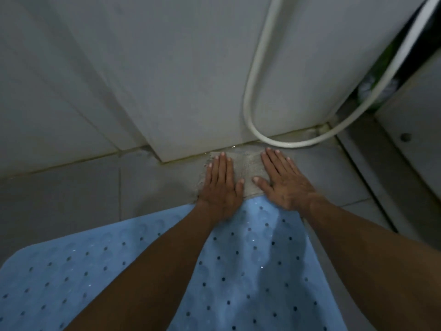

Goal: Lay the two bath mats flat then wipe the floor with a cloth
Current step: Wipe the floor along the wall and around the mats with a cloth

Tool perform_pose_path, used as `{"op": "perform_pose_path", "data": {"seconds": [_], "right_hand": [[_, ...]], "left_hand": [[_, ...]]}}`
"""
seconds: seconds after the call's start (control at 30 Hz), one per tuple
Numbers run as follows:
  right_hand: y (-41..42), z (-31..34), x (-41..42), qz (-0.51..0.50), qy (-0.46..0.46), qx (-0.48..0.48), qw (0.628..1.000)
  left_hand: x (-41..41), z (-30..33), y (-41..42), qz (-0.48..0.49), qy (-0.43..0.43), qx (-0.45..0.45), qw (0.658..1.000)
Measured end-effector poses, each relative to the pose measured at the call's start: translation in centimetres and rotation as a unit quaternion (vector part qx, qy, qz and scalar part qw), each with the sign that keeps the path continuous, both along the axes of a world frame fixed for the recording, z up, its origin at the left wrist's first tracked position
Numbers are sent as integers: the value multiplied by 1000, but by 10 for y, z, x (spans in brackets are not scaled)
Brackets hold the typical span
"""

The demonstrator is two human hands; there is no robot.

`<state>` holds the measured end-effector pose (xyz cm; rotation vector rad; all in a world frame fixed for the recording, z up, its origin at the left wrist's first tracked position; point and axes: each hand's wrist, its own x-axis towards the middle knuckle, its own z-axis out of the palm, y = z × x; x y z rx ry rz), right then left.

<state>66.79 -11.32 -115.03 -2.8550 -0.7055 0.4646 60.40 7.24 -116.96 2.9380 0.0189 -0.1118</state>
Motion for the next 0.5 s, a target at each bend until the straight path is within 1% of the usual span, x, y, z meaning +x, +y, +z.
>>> {"op": "perform_pose_path", "data": {"seconds": [0.07,0.13,0.2,0.27,0.37,0.43,0.5], "right_hand": [[-34,0,10,-16,-5,-22,1000],[-70,0,17,-43,-6,-39,998],[-107,2,20,-68,-6,-47,997],[-138,5,15,-56,3,-58,997],[-158,5,-1,-23,-17,-55,998],[-160,4,-15,-38,-30,-42,998],[-164,2,-30,-53,-24,-38,998]], "left_hand": [[18,0,-34,2,-11,-16,1000],[33,7,-71,-11,16,-46,999],[41,10,-108,-26,44,-39,998],[45,10,-138,-24,61,-25,998],[40,13,-154,-18,68,1,997],[33,13,-155,-37,69,9,997],[18,14,-158,-59,71,14,996]]}}
